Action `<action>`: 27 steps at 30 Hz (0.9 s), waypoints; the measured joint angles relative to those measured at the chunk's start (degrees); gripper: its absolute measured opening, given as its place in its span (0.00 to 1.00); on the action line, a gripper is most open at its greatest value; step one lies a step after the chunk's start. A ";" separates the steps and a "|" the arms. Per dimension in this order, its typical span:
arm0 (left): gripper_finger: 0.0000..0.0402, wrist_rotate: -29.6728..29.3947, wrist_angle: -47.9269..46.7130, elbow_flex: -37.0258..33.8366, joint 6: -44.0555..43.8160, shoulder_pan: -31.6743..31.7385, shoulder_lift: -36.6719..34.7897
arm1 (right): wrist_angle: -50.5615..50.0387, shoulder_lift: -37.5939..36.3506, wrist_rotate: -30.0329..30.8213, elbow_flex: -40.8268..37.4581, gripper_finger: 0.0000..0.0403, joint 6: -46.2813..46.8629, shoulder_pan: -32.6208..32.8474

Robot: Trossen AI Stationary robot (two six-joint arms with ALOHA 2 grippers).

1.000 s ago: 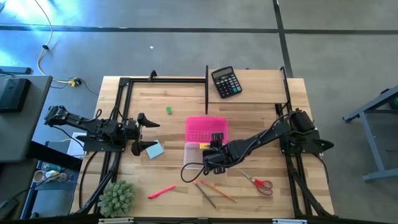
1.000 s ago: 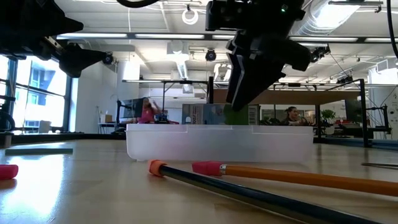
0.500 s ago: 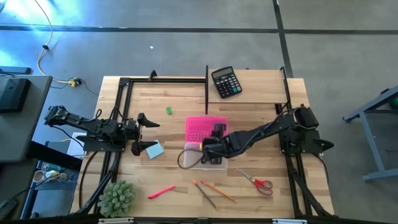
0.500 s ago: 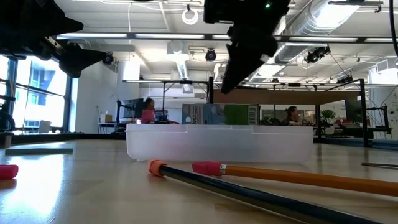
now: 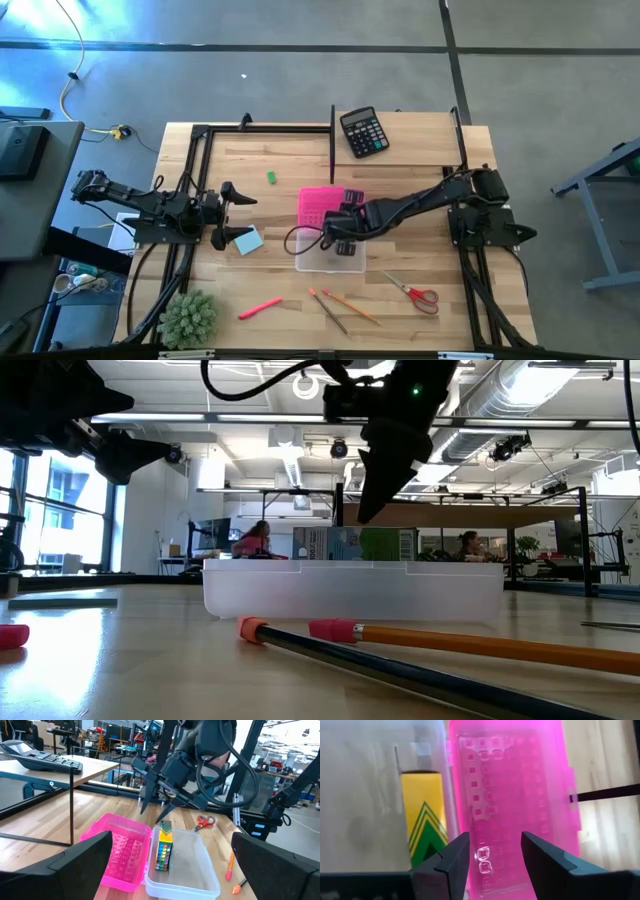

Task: Pack school essentials
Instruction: Put the yellow crayon box into the pink supply box

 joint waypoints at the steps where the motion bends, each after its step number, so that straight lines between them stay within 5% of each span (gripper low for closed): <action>1: 1.00 0.00 -0.01 0.00 0.00 0.00 0.01 | -0.02 0.39 -0.48 0.00 0.41 0.00 0.00; 27: 1.00 0.00 -0.02 0.00 0.00 0.00 0.01 | -0.90 0.73 -3.70 0.01 0.41 2.09 2.10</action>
